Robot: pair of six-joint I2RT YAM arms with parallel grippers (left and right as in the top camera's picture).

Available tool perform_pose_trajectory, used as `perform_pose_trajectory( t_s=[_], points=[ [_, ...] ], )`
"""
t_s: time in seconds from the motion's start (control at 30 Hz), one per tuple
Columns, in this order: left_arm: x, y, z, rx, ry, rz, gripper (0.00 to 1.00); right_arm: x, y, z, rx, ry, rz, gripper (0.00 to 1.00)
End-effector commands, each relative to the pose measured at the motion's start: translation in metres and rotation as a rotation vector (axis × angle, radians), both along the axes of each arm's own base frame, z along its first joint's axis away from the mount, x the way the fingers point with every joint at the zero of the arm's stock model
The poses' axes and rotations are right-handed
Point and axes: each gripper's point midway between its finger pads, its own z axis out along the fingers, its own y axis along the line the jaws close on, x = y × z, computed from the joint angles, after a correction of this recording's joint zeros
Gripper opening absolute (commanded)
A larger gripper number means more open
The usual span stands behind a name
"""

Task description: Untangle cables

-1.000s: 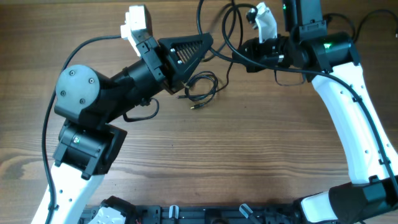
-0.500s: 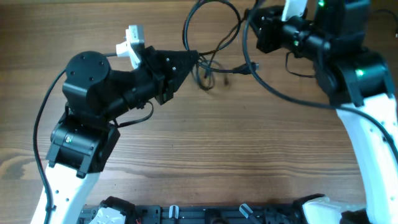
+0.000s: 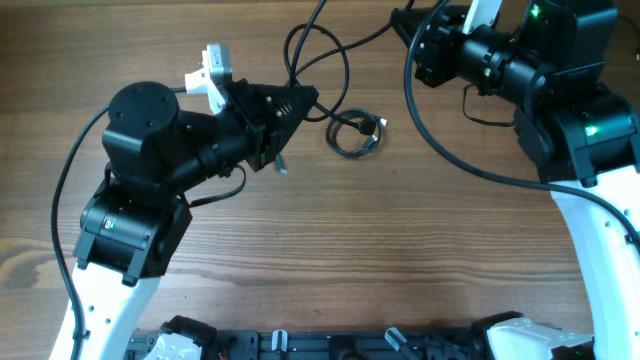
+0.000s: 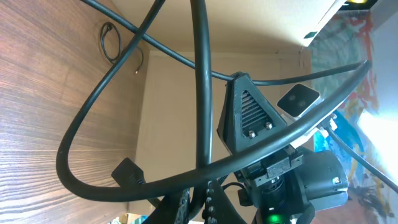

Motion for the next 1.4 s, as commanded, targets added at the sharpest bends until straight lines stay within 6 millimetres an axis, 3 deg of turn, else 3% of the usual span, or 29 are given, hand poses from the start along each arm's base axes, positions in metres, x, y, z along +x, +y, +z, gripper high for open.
perform_pose_trajectory(
  t_s=[0.0, 0.23, 0.3, 0.4, 0.53, 0.7, 0.83, 1.03, 1.13, 1.33, 1.37],
  points=[
    [-0.001, 0.003, 0.006, 0.024, -0.054, 0.004, 0.12, 0.007, -0.016, 0.007, 0.046, 0.046, -0.142, 0.04],
    [0.015, 0.014, -0.009, 0.156, -0.124, 0.084, 0.21, 0.000, -0.018, -0.012, 0.097, 0.199, -0.180, 0.04],
    [0.023, 0.022, -0.030, 0.229, -0.081, 0.129, 0.14, 0.002, -0.022, -0.015, 0.087, 0.201, -0.206, 0.04],
    [0.029, 0.026, -0.049, 0.313, -0.070, 0.137, 0.14, 0.003, -0.027, -0.020, 0.070, 0.218, -0.237, 0.04],
    [0.037, 0.022, -0.068, 0.389, -0.074, 0.100, 0.34, 0.002, -0.027, -0.023, 0.106, 0.263, -0.253, 0.04],
    [0.045, 0.014, -0.107, 0.531, -0.088, -0.008, 0.62, -0.011, -0.005, -0.012, 0.243, 0.348, -0.146, 0.04],
    [0.048, 0.004, -0.123, 0.572, -0.090, -0.058, 0.98, -0.027, 0.015, 0.002, 0.321, 0.389, 0.002, 0.04],
    [0.056, 0.008, -0.132, 0.602, -0.072, -0.030, 1.00, -0.044, 0.028, 0.006, 0.345, 0.425, 0.122, 0.04],
    [0.066, 0.023, -0.136, 0.666, -0.063, 0.056, 0.99, -0.053, 0.033, 0.008, 0.354, 0.444, 0.179, 0.04],
    [0.079, 0.041, -0.139, 0.739, -0.062, 0.167, 0.91, -0.070, 0.041, 0.011, 0.375, 0.493, 0.281, 0.04],
    [0.080, 0.041, -0.139, 0.739, -0.062, 0.167, 0.85, -0.072, 0.041, 0.012, 0.382, 0.506, 0.285, 0.04]
  ],
)
